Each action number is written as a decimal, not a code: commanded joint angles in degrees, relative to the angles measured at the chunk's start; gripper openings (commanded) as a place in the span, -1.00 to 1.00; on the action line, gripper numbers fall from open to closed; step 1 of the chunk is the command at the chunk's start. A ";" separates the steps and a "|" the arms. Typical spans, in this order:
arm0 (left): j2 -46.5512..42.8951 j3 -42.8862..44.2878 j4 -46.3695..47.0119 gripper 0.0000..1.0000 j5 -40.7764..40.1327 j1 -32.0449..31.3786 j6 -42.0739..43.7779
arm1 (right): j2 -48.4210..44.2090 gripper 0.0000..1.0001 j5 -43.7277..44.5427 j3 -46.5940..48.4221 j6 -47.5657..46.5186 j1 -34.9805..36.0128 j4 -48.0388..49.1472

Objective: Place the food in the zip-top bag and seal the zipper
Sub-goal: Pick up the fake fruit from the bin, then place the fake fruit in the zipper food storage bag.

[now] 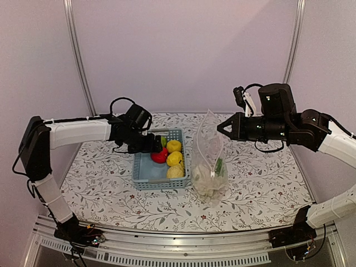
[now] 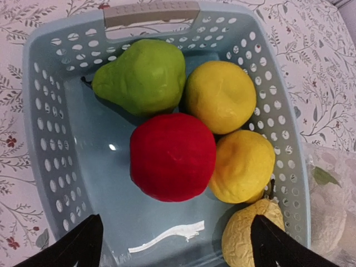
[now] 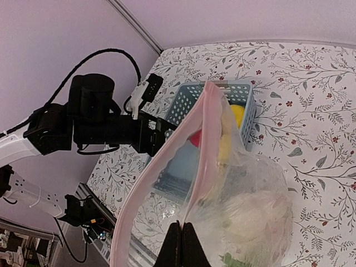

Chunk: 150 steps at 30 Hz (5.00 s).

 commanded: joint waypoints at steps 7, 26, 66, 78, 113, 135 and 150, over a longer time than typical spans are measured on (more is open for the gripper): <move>9.42 3.81 -0.35 0.89 -0.19 1.97 3.19 | -1.34 -1.00 0.99 -0.60 -0.80 0.30 -0.98; 17.83 7.83 2.12 0.75 3.98 3.41 4.25 | -0.38 -1.00 0.99 -0.25 -1.16 0.20 -1.13; -21.55 -11.37 13.26 0.15 0.55 -3.61 -2.09 | -0.07 -1.00 1.15 -0.69 -0.81 0.18 -0.90; -27.25 -3.67 22.86 0.15 10.27 -19.33 2.19 | 0.55 -1.00 -0.68 -1.48 0.43 0.29 0.71; -5.14 14.87 3.73 0.14 8.46 -24.73 9.64 | -0.28 -1.00 -0.55 -0.79 -0.30 0.33 0.00; 0.70 24.74 -5.65 0.65 5.15 -23.85 9.78 | -0.37 -1.00 0.46 -0.76 -0.88 0.40 -1.23; -2.63 23.41 -2.90 0.99 5.58 -23.85 9.51 | -0.72 -1.00 1.48 -0.77 -0.88 0.35 -1.56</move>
